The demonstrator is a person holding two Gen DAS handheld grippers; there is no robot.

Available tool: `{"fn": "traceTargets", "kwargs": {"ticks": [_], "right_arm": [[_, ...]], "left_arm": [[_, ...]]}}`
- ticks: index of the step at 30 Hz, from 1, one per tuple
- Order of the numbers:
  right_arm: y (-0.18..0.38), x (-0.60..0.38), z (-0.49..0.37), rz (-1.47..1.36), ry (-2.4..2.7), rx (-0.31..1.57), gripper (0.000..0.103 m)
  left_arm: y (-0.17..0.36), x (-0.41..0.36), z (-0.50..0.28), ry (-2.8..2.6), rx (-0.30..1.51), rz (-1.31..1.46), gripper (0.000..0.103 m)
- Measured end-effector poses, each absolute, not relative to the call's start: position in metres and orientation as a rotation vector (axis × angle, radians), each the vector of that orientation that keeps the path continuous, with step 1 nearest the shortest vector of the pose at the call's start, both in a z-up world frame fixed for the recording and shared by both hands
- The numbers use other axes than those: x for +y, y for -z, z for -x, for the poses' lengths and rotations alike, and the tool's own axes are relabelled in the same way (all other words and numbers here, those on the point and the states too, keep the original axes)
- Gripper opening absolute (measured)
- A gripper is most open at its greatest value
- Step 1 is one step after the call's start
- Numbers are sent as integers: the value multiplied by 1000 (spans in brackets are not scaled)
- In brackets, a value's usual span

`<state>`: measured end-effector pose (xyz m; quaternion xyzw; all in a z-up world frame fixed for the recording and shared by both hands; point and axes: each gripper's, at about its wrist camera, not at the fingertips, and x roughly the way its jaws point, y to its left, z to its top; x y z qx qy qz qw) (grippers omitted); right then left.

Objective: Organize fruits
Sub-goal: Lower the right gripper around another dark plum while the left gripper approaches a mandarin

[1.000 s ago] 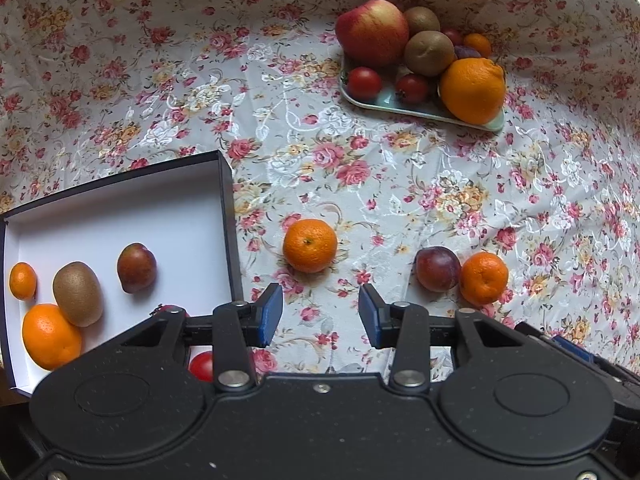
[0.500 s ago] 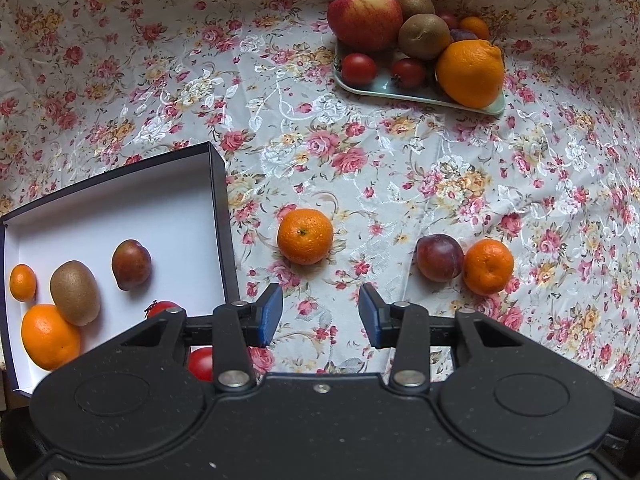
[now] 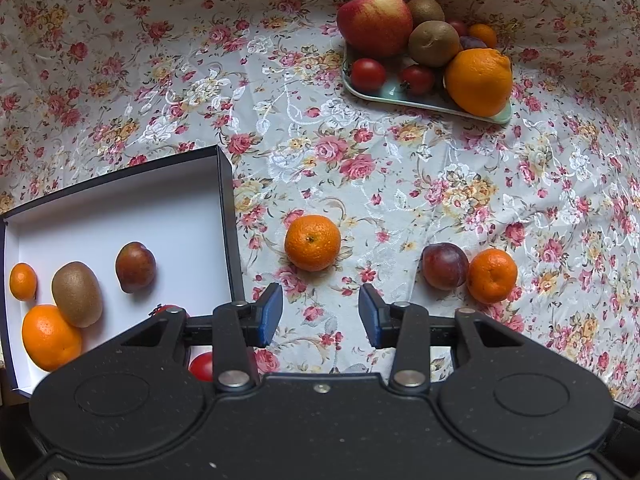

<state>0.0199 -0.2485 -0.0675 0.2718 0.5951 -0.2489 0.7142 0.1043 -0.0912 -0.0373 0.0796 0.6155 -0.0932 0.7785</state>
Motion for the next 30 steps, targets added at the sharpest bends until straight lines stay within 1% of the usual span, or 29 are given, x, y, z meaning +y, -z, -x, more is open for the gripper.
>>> {"fn": "traceTargets", "kwargs": {"ticks": [9, 10, 11, 13, 20, 23, 30], "right_arm": [[78, -247, -28, -624, 530, 1381, 38], [80, -247, -29, -627, 530, 1395, 37], [83, -247, -30, -635, 530, 1409, 34], [86, -247, -30, -653, 533, 1418, 32], [71, -242, -38, -533, 545, 1323, 31], [67, -249, -44, -551, 540, 1321, 29], [67, -265, -54, -606, 549, 1335, 29]], "left_arm": [[42, -93, -114, 205, 1341, -174, 50], [43, -93, -115, 209, 1344, -172, 50], [45, -93, -117, 212, 1349, -168, 50], [47, -91, -120, 216, 1362, -152, 50], [52, -88, -132, 213, 1378, -108, 50], [55, -90, -136, 215, 1384, -105, 50], [67, -95, -146, 216, 1417, -89, 50]]}}
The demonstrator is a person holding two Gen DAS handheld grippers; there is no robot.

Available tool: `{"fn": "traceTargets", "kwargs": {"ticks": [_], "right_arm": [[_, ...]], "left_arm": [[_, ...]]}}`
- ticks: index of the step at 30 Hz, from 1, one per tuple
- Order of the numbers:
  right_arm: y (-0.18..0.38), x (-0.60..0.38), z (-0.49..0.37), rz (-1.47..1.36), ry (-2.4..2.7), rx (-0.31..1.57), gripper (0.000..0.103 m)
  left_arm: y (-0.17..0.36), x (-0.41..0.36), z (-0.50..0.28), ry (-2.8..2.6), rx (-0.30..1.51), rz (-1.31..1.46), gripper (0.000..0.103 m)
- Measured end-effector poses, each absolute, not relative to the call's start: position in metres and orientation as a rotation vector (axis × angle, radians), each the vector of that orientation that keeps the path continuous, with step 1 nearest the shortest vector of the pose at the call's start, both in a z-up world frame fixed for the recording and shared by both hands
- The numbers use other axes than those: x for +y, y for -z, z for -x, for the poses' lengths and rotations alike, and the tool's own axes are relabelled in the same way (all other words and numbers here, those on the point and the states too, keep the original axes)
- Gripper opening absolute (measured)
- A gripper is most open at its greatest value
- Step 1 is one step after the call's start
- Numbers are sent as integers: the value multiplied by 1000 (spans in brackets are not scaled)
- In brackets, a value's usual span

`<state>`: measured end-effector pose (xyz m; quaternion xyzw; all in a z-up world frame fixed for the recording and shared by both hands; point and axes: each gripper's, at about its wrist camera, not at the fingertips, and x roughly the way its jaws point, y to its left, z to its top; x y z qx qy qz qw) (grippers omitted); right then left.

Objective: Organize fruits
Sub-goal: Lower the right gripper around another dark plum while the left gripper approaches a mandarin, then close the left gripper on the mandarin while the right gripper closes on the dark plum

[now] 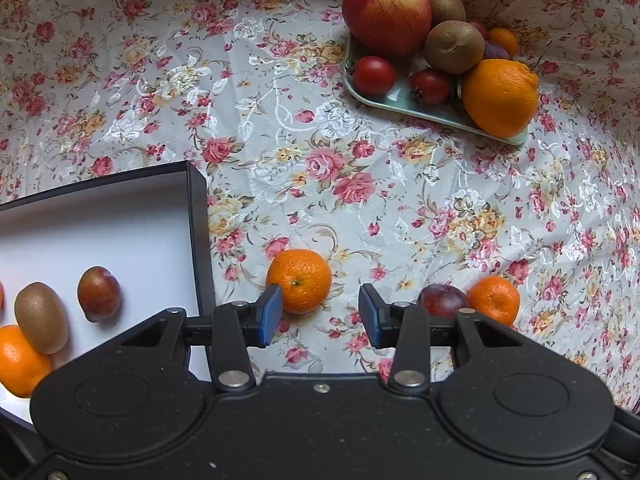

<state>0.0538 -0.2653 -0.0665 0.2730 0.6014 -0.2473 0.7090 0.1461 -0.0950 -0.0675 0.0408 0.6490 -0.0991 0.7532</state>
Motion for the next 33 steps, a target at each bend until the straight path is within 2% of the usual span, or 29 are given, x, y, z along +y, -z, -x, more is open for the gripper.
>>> {"fn": "traceTargets", "kwargs": {"ticks": [14, 28, 33], "right_arm": [[65, -277, -67, -616, 553, 1336, 25], [68, -283, -70, -628, 544, 1347, 24], [66, -287, -68, -653, 536, 1342, 19]], "left_arm": [[82, -94, -162, 109, 1400, -137, 50], [97, -91, -169, 133, 1479, -93, 50], [97, -97, -162, 159, 1464, -101, 47]]}}
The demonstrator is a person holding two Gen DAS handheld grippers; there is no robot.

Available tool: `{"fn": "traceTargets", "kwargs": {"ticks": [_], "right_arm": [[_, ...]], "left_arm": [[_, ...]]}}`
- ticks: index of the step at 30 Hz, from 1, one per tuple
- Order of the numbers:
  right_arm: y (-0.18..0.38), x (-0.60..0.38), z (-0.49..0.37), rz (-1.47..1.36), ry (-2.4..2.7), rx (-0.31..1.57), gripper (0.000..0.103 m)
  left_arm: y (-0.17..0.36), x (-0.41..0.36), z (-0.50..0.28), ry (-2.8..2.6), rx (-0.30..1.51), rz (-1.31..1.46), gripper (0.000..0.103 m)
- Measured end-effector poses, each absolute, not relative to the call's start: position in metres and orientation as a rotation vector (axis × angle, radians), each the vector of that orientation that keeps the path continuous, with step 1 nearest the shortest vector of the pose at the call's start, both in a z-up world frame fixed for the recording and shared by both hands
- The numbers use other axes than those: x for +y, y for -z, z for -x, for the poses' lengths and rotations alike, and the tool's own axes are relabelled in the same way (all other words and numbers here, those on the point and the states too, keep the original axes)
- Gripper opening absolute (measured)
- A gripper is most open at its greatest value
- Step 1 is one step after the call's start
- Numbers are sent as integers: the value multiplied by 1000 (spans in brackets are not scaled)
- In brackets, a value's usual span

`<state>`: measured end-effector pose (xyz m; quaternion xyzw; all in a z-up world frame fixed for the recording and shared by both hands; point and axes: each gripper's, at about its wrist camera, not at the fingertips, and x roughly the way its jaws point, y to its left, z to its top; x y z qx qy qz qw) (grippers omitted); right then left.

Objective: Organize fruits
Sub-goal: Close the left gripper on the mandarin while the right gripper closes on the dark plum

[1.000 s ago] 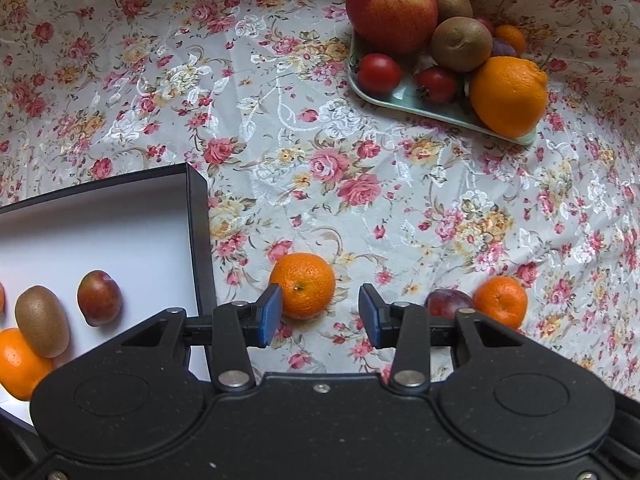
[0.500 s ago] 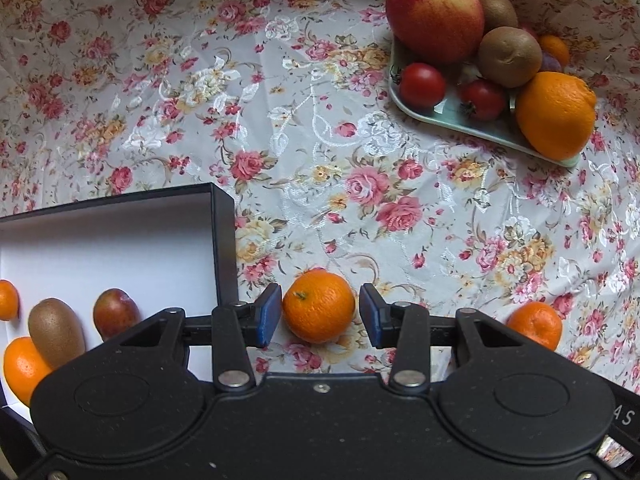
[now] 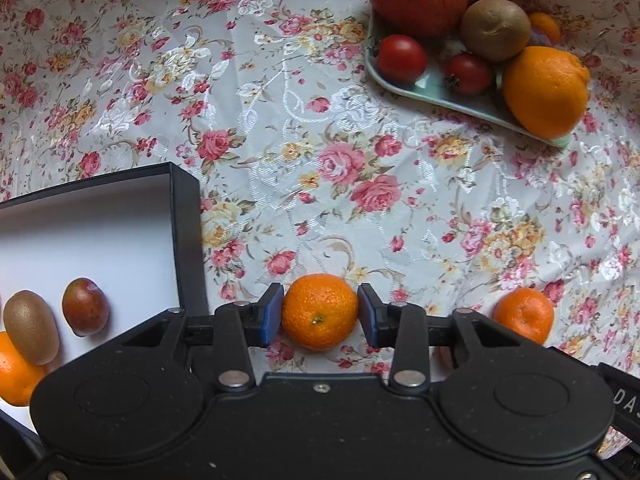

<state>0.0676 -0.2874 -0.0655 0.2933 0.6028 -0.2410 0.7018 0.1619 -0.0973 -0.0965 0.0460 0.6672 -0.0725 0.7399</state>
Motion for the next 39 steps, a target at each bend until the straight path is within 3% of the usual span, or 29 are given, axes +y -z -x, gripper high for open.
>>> {"fn": "traceTargets", "kwargs": {"ticks": [16, 23, 29, 39], "right_arm": [[67, -295, -67, -706, 537, 1339, 16], [44, -302, -67, -604, 564, 1223, 23], [63, -311, -64, -684, 580, 1322, 23], [79, -311, -61, -671, 623, 1381, 36]], "left_arm": [[60, -109, -153, 226, 1385, -105, 47], [52, -112, -152, 222, 1349, -123, 47], [50, -116, -152, 234, 1349, -112, 47], [52, -126, -150, 247, 1355, -125, 47]]}}
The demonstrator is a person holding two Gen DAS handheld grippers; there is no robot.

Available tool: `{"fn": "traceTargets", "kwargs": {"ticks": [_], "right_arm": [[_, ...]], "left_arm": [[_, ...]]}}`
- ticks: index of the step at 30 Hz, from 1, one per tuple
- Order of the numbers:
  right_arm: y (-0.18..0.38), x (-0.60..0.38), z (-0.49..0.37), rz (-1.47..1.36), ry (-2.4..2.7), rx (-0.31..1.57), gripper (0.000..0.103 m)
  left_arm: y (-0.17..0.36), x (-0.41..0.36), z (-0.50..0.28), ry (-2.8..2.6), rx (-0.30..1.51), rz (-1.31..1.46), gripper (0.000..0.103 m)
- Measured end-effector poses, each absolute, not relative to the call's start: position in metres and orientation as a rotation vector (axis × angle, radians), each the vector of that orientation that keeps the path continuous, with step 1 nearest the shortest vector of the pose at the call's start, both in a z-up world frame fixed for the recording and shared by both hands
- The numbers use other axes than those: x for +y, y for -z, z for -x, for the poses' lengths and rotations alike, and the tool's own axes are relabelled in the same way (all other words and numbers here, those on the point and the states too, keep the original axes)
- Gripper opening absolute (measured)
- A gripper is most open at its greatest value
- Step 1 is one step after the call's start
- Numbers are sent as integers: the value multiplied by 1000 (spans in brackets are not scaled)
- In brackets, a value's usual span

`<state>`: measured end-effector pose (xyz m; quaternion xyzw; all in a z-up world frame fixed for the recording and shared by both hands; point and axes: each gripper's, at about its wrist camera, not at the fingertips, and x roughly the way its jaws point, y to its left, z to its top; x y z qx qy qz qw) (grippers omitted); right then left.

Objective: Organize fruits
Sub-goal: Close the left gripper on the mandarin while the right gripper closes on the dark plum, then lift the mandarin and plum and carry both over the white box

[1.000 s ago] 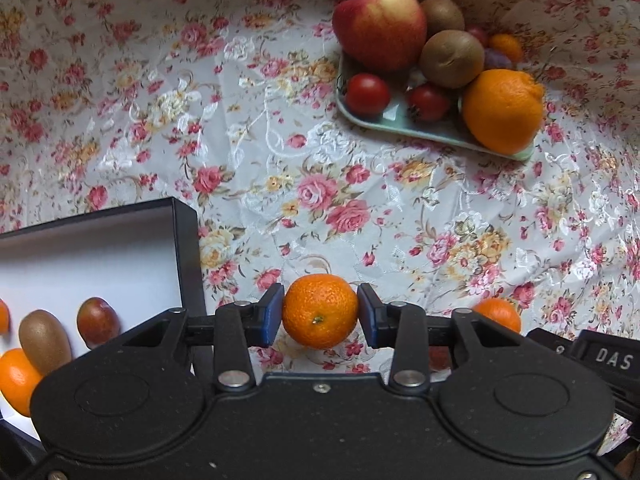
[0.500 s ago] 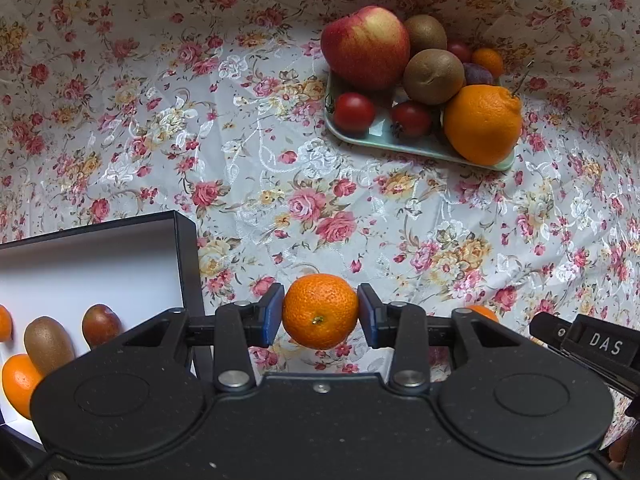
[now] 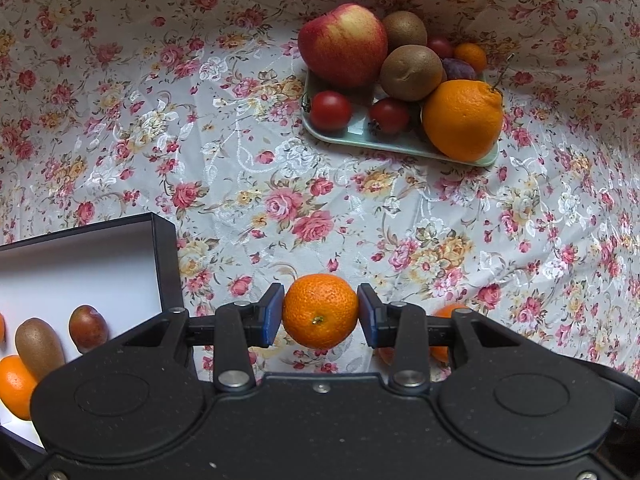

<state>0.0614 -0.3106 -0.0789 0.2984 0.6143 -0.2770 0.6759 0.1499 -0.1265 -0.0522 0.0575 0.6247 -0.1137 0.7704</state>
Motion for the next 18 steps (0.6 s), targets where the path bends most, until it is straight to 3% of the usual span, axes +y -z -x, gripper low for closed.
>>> {"fn": "traceTargets", "kwargs": {"ticks": [18], "right_arm": [[98, -318, -62, -728, 685, 1440, 37]], "left_arm": [[52, -126, -149, 245, 1359, -121, 48]]}}
